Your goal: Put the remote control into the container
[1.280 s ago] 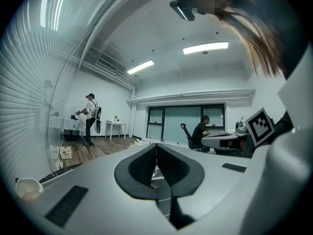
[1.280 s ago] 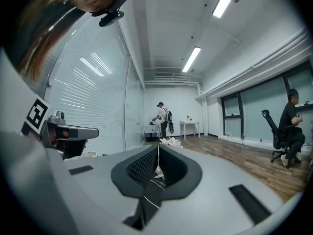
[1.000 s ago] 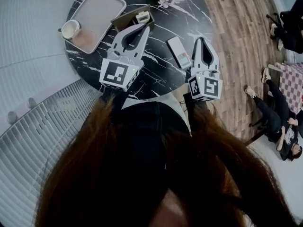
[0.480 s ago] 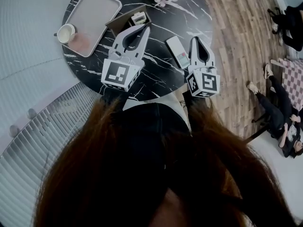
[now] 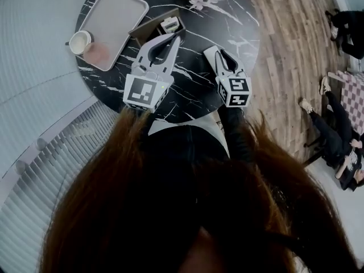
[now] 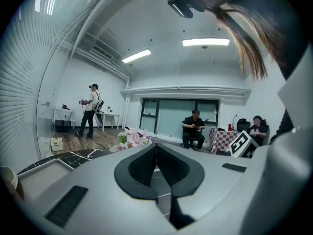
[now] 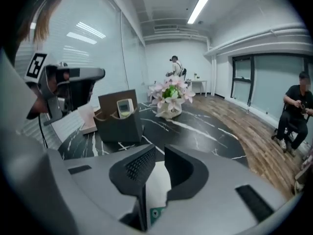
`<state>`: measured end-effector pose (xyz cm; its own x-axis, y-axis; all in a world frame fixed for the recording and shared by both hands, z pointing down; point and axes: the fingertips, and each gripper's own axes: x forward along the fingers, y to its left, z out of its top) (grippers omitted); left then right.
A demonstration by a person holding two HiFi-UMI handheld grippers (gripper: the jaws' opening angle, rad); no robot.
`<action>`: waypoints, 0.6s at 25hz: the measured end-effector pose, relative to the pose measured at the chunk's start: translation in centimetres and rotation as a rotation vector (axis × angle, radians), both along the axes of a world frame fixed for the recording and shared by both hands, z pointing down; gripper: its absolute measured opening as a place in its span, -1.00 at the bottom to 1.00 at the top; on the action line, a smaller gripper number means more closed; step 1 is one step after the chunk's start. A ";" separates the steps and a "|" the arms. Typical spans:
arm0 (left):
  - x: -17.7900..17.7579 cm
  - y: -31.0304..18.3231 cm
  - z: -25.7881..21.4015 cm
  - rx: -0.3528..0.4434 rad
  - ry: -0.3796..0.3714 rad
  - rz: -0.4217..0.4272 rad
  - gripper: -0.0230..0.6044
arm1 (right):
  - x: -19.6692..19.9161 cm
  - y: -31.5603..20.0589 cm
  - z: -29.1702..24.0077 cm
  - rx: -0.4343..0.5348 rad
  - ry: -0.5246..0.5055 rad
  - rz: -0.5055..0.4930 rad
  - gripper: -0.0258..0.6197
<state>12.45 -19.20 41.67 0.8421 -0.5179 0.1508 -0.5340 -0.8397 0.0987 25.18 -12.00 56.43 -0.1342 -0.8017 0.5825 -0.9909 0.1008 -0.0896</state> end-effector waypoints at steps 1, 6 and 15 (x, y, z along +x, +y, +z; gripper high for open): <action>0.0 -0.1 0.0 -0.001 0.000 -0.001 -0.90 | -0.3 -0.1 1.1 -0.039 0.016 -0.021 -0.73; -0.3 -0.4 0.2 -0.021 -0.008 -0.011 -0.90 | -1.6 -0.7 5.4 -0.224 0.098 -0.117 -0.18; -1.4 -0.9 0.2 -0.020 -0.006 -0.037 -0.90 | -1.8 -1.6 8.4 -0.387 0.128 -0.155 -0.10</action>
